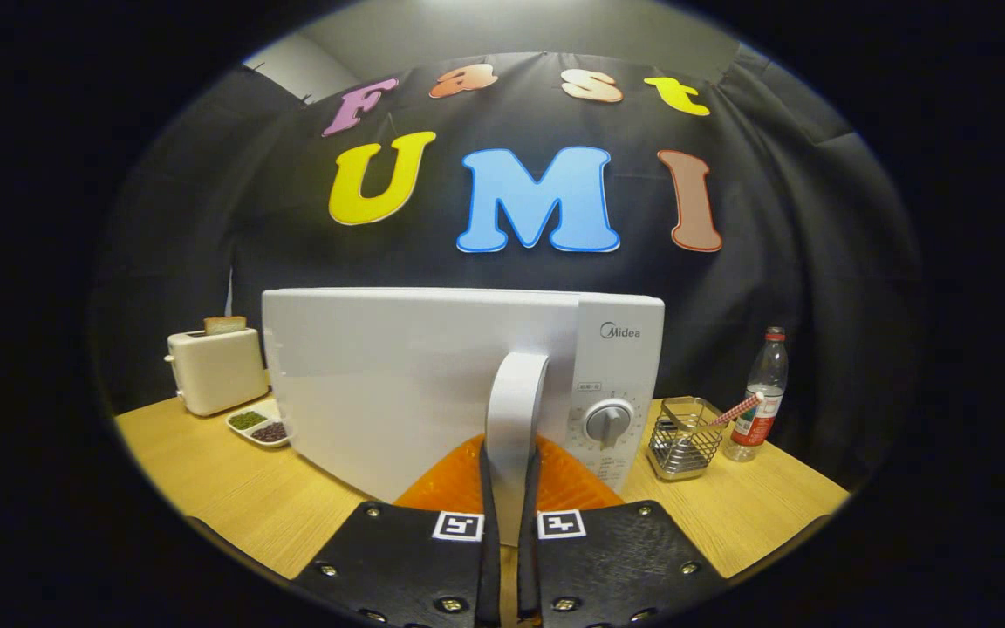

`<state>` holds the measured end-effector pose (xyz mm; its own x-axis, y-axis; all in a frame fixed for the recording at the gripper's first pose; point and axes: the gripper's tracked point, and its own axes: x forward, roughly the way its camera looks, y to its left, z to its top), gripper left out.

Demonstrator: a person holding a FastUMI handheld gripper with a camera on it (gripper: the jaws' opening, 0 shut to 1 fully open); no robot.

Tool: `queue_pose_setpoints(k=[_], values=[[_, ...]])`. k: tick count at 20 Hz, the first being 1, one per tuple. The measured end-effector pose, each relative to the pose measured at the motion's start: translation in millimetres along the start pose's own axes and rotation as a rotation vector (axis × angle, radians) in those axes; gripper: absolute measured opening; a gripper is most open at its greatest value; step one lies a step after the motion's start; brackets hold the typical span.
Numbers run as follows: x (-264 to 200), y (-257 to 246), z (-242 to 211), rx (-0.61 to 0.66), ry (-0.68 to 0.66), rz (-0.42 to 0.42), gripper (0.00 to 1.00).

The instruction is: Open the microwave, put the food inside, and close the microwave door.

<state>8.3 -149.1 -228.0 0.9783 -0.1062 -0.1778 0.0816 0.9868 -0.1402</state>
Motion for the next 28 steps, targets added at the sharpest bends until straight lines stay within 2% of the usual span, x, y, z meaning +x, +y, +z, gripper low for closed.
queue_pose_setpoints(k=[9, 13, 16, 24, 28], values=[[-96, 93, -6, 0.05, 0.115, 0.335, 0.08], [-125, 134, -7, 0.032, 0.135, 0.369, 0.08], [-142, 167, -5, 0.028, 0.132, 0.342, 0.08], [-161, 247, -3, -0.039, 0.057, 0.141, 0.07], [-159, 281, -3, 0.001, 0.034, 0.029, 0.07]])
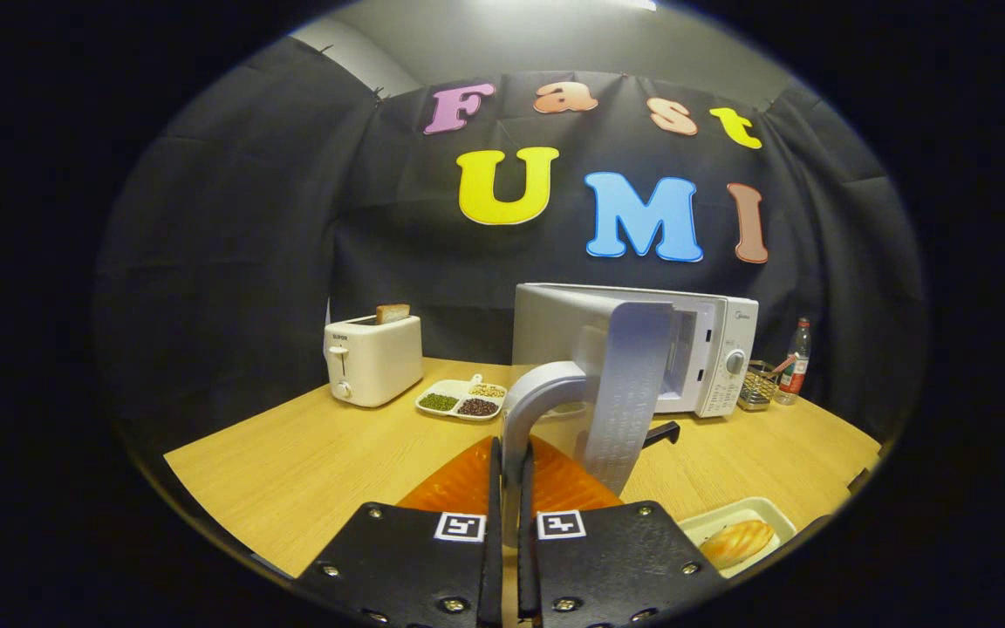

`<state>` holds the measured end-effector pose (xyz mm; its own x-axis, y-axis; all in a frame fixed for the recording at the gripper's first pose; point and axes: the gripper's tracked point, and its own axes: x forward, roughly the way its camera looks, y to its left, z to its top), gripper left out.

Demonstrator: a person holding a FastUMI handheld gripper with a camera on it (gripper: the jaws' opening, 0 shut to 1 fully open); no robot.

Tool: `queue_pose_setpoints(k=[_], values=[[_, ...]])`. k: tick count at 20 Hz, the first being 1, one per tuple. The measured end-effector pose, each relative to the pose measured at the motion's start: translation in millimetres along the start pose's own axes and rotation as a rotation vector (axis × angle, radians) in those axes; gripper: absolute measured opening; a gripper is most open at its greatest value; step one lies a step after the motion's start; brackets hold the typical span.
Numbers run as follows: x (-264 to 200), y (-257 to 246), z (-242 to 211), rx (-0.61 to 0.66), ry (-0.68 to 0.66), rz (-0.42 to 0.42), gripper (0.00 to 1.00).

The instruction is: Open the microwave, put the food inside, and close the microwave door.

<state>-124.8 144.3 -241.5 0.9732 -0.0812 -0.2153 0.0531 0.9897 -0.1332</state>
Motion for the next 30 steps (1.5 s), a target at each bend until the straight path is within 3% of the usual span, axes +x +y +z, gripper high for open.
queue_pose_setpoints(k=[7, 11, 16, 21, 24, 25, 26, 30], values=[[8, 50, 3, 0.015, -0.068, -0.158, 0.08], [5, 53, -1, 0.034, -0.042, -0.148, 0.1], [-28, 61, 22, 0.046, -0.072, 0.021, 0.52], [-61, 32, 37, -0.002, -0.1, 0.209, 0.61], [-76, -2, 24, -0.117, -0.078, 0.346, 0.61], [-81, -18, 18, -0.14, -0.048, 0.39, 0.68], [-78, -38, -4, -0.159, -0.005, 0.416, 0.98], [-93, -123, -29, -0.15, 0.067, 0.426, 0.97]])
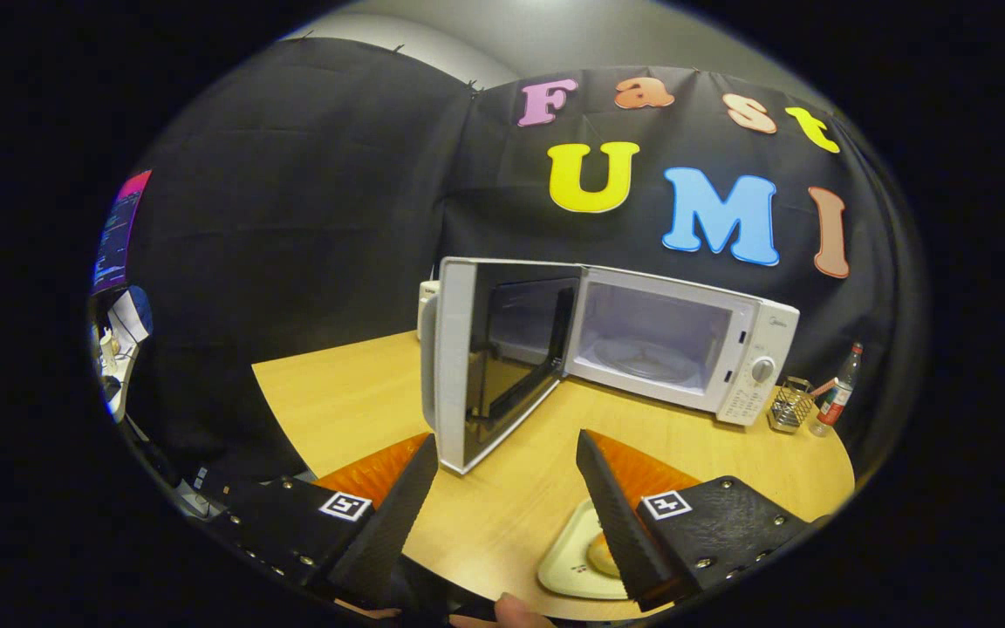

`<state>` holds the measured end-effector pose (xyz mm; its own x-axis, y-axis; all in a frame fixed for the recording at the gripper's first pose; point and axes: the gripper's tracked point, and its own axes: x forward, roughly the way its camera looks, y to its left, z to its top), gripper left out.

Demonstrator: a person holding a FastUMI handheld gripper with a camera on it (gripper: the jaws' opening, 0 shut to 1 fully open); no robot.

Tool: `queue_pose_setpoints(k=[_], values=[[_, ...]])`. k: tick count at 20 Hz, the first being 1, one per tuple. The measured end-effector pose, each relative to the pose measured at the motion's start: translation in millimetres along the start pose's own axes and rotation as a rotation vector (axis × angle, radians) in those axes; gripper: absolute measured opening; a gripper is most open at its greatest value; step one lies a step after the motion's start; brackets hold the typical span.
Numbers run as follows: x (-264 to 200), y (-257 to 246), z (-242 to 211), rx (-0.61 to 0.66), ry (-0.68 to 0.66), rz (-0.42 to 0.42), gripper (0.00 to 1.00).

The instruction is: Open the microwave, put the food inside, and close the microwave door.

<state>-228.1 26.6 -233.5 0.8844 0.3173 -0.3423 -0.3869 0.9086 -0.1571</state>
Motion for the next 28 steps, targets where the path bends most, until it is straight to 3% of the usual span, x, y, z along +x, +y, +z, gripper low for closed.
queue_pose_setpoints(k=[7, 9, 14, 20, 28], values=[[-36, -85, -62, 0.009, 0.061, -0.017, 0.97], [-35, -82, -89, 0.038, 0.126, 0.058, 0.97], [-25, -90, -125, 0.032, 0.218, 0.084, 0.96], [-11, -84, -137, 0.048, 0.288, 0.132, 0.96], [-12, -84, -132, 0.055, 0.271, 0.135, 0.77]])
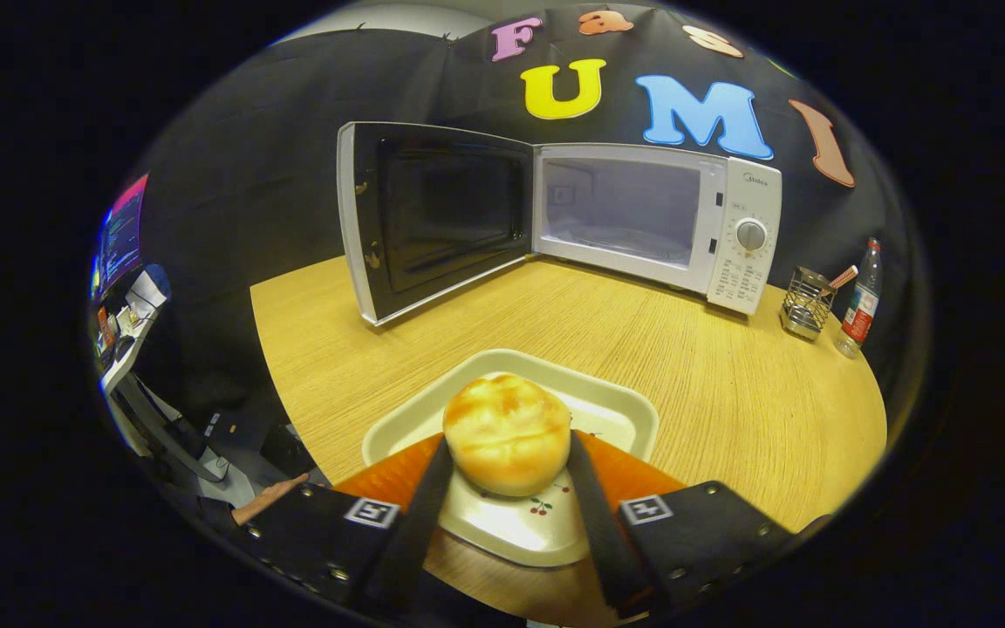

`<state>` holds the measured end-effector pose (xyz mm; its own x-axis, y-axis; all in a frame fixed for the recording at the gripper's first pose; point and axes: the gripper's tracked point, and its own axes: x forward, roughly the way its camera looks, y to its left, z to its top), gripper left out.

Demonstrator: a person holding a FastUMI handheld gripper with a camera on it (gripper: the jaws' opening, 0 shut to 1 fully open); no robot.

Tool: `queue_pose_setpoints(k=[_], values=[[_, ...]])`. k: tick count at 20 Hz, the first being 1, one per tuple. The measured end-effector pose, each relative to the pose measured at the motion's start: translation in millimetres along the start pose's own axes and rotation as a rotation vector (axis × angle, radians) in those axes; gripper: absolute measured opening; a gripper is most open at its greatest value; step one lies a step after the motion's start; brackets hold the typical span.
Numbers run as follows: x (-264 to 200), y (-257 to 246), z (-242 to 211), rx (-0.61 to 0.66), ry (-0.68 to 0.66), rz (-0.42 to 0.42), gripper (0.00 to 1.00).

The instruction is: Open the microwave, put the food inside, and close the microwave door.

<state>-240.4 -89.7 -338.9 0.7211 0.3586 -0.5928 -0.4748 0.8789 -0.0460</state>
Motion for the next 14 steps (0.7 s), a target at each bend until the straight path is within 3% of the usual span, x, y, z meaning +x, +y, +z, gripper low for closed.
queue_pose_setpoints(k=[1, 14], values=[[-1, 2, -1, 0.006, 0.002, 0.005, 0.72], [4, 1, 83, 0.174, -0.124, 0.074, 0.72]])
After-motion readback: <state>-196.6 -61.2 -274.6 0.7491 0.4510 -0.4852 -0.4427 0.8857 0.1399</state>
